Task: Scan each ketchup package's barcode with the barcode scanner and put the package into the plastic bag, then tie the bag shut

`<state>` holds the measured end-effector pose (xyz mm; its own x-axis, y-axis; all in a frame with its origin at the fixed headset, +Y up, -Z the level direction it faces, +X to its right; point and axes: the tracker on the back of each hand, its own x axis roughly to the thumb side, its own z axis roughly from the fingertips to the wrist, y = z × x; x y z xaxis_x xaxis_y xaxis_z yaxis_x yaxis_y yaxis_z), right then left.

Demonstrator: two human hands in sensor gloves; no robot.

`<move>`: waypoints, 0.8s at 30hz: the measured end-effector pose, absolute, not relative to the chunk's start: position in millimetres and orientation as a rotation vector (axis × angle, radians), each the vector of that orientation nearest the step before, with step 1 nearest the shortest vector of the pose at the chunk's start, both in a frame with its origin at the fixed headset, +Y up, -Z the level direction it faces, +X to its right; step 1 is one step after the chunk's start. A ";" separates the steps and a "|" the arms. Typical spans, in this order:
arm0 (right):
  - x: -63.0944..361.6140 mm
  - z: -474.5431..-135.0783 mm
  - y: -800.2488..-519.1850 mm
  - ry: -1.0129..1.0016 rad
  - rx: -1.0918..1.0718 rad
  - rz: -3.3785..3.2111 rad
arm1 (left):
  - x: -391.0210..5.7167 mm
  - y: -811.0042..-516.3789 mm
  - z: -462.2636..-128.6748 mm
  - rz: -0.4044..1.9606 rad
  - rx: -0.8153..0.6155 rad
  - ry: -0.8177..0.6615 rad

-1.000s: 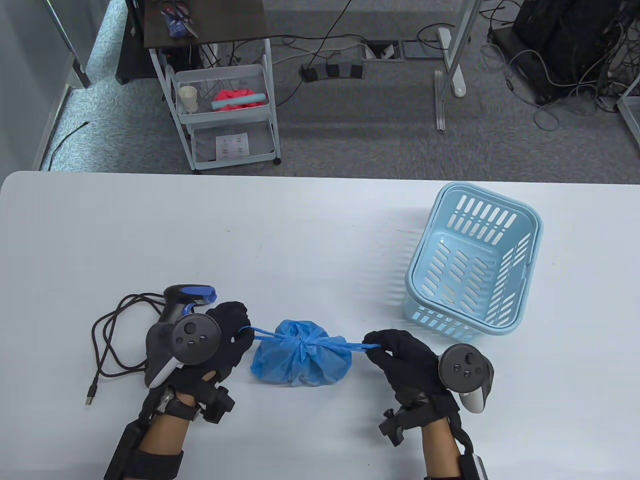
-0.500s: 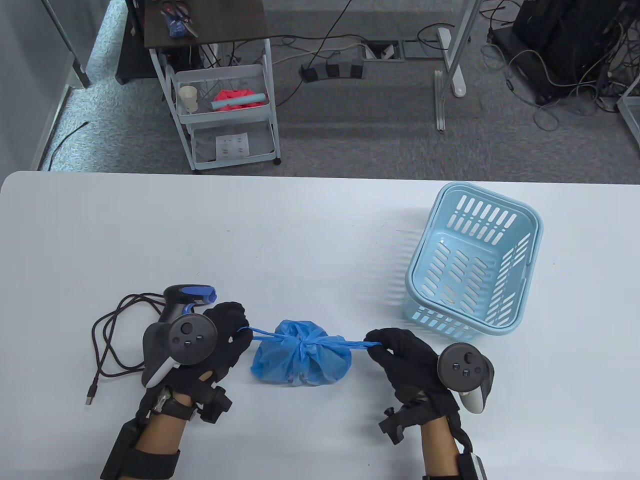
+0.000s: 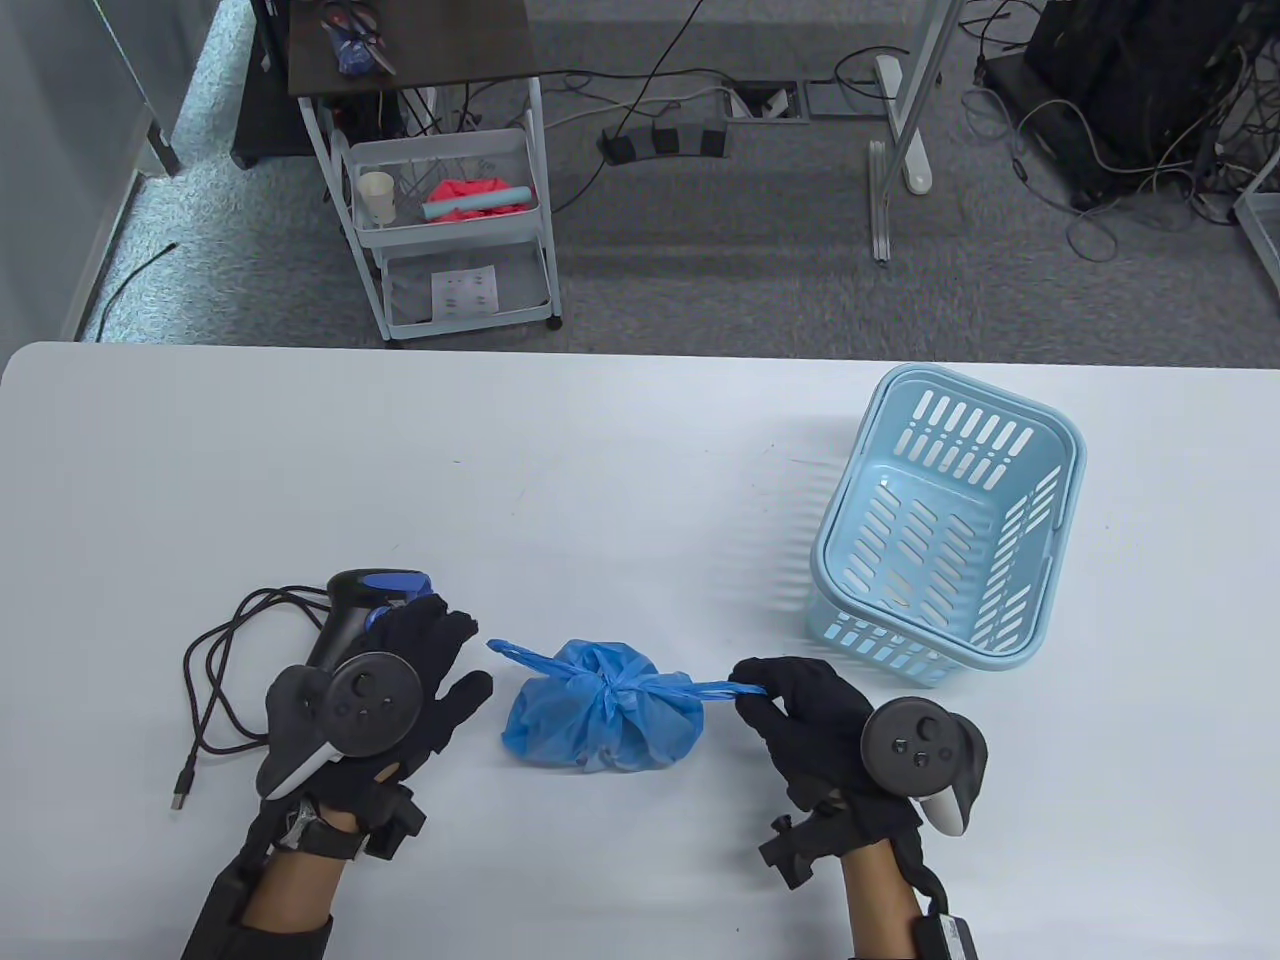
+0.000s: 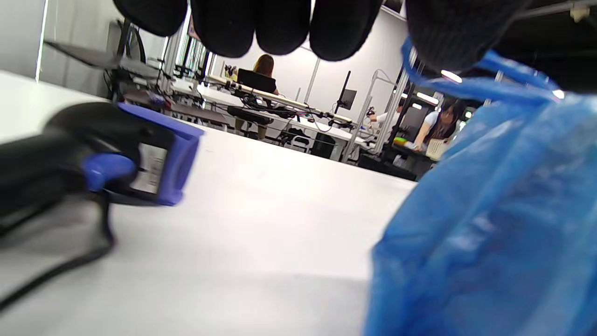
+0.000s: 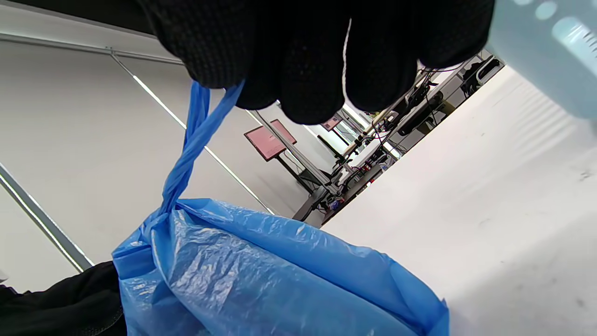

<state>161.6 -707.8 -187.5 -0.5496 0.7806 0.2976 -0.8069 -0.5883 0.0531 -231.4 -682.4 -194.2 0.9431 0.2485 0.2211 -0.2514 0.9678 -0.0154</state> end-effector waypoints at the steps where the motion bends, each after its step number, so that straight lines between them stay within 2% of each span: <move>1: 161.6 -187.4 -707.9 -0.112 0.362 2.186 | -231.3 -686.2 -192.3 0.226 0.004 -0.227; 7: 160.8 -186.0 -708.5 -0.114 0.373 2.263 | -231.7 -711.5 -188.5 0.094 -0.077 -0.197; 12: 168.5 -183.4 -704.8 -0.131 0.363 2.340 | -235.1 -728.2 -185.9 0.080 -0.135 -0.188; 21: 168.9 -170.2 -694.9 -0.267 0.370 2.775 | -234.3 -738.0 -184.5 0.022 -0.176 -0.184; 24: 160.2 -168.4 -699.9 -0.235 0.377 2.926 | -234.3 -739.0 -184.3 0.019 -0.180 -0.182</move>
